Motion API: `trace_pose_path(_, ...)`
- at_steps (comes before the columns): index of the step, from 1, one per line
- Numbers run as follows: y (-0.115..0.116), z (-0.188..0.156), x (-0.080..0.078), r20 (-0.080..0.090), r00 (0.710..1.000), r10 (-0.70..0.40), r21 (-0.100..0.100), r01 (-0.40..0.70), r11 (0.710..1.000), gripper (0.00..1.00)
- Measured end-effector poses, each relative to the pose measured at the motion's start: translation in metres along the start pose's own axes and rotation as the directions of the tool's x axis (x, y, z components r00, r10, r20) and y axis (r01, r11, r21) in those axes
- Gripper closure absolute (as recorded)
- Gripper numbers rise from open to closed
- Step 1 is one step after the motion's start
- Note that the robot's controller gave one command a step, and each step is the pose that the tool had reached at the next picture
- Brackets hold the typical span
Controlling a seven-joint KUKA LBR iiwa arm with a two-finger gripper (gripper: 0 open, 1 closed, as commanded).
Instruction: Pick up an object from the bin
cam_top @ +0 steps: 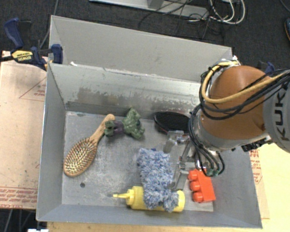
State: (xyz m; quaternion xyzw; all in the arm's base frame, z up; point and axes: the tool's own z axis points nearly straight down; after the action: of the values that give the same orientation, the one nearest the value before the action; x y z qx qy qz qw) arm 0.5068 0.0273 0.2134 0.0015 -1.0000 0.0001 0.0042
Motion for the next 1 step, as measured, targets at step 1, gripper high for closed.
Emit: trace_pose_path(1,-0.0289,0.067,0.0203,-0.005,0.988,-0.153,0.0,0.153,0.988,0.0)
